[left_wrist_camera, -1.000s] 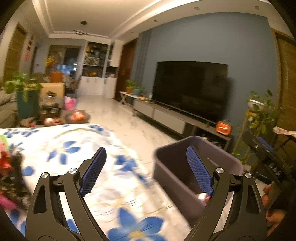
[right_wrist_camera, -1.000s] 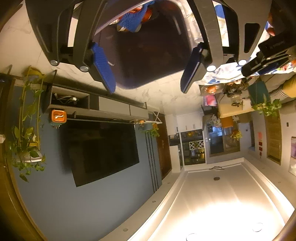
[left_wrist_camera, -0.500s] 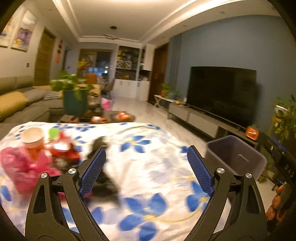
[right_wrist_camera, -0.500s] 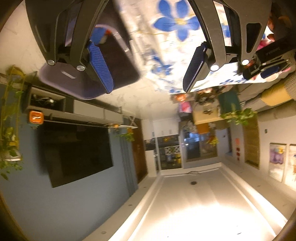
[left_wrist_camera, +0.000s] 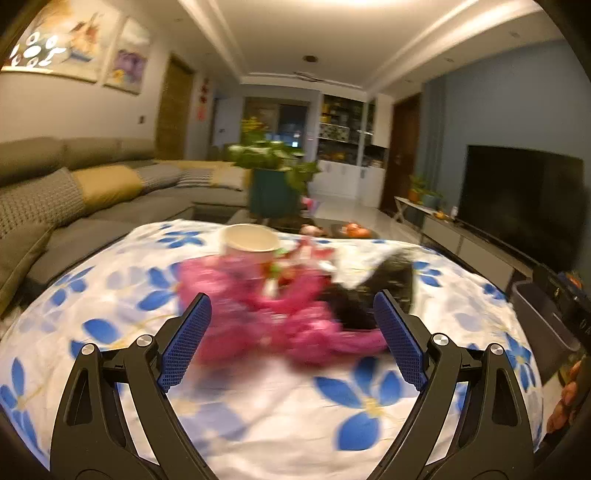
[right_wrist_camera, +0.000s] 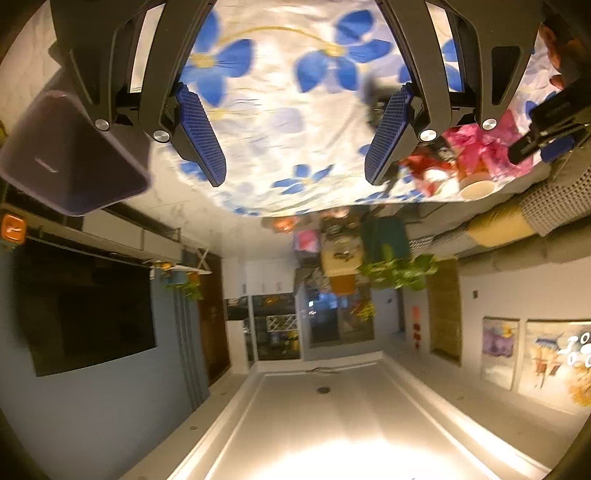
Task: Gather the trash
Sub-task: 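Move both open tools back over the trash on the table, then grasp the black plastic bag with the right tool while the left tool grasps the pink bag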
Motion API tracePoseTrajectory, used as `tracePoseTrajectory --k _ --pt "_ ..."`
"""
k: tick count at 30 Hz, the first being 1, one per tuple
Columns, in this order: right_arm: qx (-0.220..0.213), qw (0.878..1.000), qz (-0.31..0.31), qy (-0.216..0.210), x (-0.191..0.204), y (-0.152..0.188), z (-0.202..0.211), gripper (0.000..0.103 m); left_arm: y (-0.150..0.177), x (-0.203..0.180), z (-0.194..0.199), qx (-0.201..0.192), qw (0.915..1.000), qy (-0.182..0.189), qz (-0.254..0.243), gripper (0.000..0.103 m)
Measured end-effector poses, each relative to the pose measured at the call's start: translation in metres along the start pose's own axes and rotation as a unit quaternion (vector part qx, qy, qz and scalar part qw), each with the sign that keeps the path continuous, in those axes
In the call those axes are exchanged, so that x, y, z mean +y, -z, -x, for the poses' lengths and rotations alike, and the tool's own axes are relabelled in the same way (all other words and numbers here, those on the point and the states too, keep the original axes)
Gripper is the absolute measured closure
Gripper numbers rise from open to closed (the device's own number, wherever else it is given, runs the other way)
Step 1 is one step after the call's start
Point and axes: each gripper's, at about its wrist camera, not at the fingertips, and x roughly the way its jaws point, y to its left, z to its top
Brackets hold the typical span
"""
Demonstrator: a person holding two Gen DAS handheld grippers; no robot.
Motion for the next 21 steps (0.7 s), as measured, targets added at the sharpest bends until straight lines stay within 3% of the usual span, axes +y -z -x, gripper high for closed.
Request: tracePoseTrajectory --k 9,21 --pt "0.043 0.998 0.029 -0.032 0.049 0.017 -0.038 0.034 -0.002 0.051 0.002 -0.002 0.9984 -0.043 0.038 0.015" --pt "0.090 0.993 0.049 -0.052 0.092 0.021 -0.095 0.045 0.002 0.063 -0.013 0.007 0.9981 -0.037 0.048 0.015"
